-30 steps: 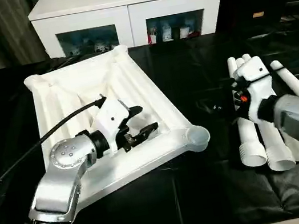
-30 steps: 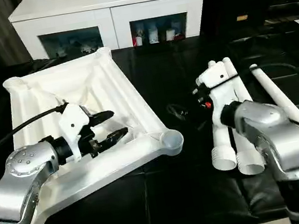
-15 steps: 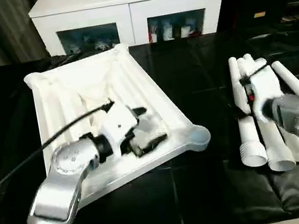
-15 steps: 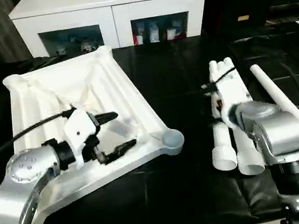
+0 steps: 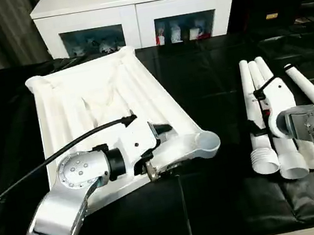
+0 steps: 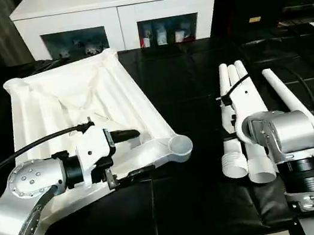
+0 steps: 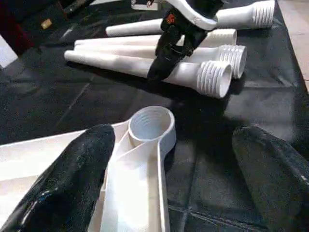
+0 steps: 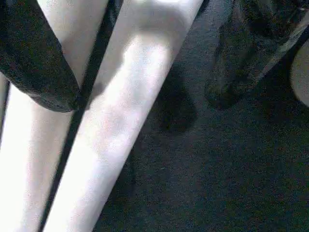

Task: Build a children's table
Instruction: Pick table leg

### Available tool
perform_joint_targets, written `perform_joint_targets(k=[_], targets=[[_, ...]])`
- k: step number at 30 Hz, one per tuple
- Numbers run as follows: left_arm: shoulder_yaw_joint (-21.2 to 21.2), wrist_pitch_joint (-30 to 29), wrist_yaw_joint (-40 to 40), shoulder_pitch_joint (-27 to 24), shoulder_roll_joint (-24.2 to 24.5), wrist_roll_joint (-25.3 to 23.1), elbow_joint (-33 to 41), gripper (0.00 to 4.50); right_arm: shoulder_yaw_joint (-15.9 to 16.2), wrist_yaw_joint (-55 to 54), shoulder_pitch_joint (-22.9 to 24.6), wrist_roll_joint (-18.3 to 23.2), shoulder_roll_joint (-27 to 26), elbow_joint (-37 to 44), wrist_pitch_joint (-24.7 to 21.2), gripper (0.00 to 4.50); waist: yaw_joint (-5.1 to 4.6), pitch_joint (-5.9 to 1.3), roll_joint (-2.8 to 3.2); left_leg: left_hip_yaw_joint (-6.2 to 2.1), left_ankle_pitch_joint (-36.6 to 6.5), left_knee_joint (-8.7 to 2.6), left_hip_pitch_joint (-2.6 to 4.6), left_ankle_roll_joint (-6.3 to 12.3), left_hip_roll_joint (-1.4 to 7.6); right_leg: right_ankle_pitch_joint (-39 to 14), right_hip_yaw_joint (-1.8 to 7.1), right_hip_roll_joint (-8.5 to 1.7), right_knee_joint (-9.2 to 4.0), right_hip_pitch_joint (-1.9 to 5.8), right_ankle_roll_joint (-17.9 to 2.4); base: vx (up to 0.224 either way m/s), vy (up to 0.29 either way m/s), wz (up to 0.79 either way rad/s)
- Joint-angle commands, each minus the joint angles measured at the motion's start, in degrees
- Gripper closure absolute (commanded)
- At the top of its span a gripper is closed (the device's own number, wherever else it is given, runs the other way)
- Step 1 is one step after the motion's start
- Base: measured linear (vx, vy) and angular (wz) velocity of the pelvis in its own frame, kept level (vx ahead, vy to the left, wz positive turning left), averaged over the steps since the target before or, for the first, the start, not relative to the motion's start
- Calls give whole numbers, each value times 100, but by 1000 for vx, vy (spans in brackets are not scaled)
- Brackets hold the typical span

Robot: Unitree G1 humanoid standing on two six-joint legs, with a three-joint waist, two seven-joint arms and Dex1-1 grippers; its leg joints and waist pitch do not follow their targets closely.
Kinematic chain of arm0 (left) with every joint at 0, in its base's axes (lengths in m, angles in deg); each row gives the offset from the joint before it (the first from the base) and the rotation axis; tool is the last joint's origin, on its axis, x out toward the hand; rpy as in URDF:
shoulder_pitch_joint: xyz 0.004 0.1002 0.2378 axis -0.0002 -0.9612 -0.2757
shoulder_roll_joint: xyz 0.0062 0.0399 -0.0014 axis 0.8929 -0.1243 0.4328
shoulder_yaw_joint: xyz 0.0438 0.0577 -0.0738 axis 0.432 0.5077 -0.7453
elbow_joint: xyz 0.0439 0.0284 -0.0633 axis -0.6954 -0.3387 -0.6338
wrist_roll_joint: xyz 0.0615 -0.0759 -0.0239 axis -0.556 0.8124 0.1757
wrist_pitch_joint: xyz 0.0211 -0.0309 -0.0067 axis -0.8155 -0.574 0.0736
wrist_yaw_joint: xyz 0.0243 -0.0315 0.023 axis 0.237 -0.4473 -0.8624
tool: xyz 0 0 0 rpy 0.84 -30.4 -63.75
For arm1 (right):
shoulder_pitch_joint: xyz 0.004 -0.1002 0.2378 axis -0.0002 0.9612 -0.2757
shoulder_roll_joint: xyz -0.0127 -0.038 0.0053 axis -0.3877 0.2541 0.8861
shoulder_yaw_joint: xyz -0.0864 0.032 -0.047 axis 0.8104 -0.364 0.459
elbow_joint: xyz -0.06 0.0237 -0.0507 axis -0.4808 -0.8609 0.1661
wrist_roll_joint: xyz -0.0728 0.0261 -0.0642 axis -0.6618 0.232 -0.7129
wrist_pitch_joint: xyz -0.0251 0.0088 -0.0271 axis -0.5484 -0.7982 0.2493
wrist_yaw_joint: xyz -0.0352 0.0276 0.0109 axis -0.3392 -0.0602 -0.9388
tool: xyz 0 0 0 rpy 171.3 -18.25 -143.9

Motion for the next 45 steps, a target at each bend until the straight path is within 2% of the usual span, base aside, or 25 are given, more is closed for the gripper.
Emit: perform_joint_targets(k=[1,8,15,17,18,21,26,27,29,32,33,38,41,45], targets=[[37,-101,-1,60,58,31,145,10,-2,41,-39,33,-4,-203,-110,0,15,-333,-51,-99,-341,-459,66,-101,356,-209,282,-377,-365,250,-1474,0,0,0],[134,-301,-35,77,87,-3,179,10,3,249,14,169,-71,-513,-133,0,25,-344,-73,-96,-249,-453,58,-88,353,-87,278,-372,-351,256,-1495,0,0,0],[158,-345,-87,89,112,-32,189,0,123,275,59,114,-19,-742,-5,75,37,-347,-77,-93,-208,-445,53,-50,349,-89,275,-378,-353,264,-1514,0,0,0],[162,-343,-101,99,114,-36,191,0,121,282,55,104,-18,-777,5,82,37,-345,-74,-94,-247,-448,55,-56,352,-150,275,-378,-359,261,-1504,0,0,0],[164,-335,-117,109,110,-49,190,0,115,289,49,97,-15,-811,14,103,36,-346,-63,-97,-260,-451,59,-70,355,-153,272,-377,-358,258,-1503,0,0,0],[162,-300,-136,119,99,-71,190,0,83,287,42,93,-25,-844,19,112,34,-343,-65,-95,-359,-454,64,-111,351,-214,274,-373,-370,255,-1499,0,0,0],[156,-245,-158,140,80,-68,172,0,-43,230,42,126,-74,-866,57,152,41,-335,-71,-100,-494,-465,65,-159,350,-385,278,-375,-389,254,-1455,0,0,0],[156,-211,-169,145,79,-82,168,0,-89,226,41,151,-91,-863,56,161,45,-333,-44,-105,-542,-470,69,-184,350,-444,275,-375,-392,251,-1441,0,0,0],[161,-170,-199,149,81,-105,158,0,-156,204,40,174,-121,-865,57,180,38,-336,-61,-108,-554,-475,72,-200,354,-404,273,-368,-388,248,-1435,0,0,0],[163,-134,-257,150,78,-129,140,0,-286,138,37,199,-187,-899,61,194,39,-337,-58,-108,-546,-475,68,-207,352,-390,276,-372,-387,251,-1436,0,0,0],[151,-137,-271,146,70,-125,137,0,-331,117,41,210,-212,-909,62,212,37,-344,-67,-105,-514,-471,67,-206,348,-349,274,-369,-384,253,-1438,0,0,0],[103,-95,-381,152,27,-158,68,0,-494,33,76,235,-303,-906,134,251,36,-339,-65,-105,-538,-475,65,-191,351,-416,276,-376,-392,251,-1426,0,0,0],[-13,-33,-630,209,-106,-202,-103,0,-813,-78,118,294,-439,-895,406,256,29,-335,-66,-104,-568,-479,66,-213,352,-436,277,-373,-394,243,-1416,0,0,0],[-141,36,-901,304,-254,-268,-313,0,-1032,-106,96,379,-501,-883,608,264,23,-342,-66,-111,-644,-481,69,-215,350,-532,271,-373,-409,241,-1387,0,0,0]])
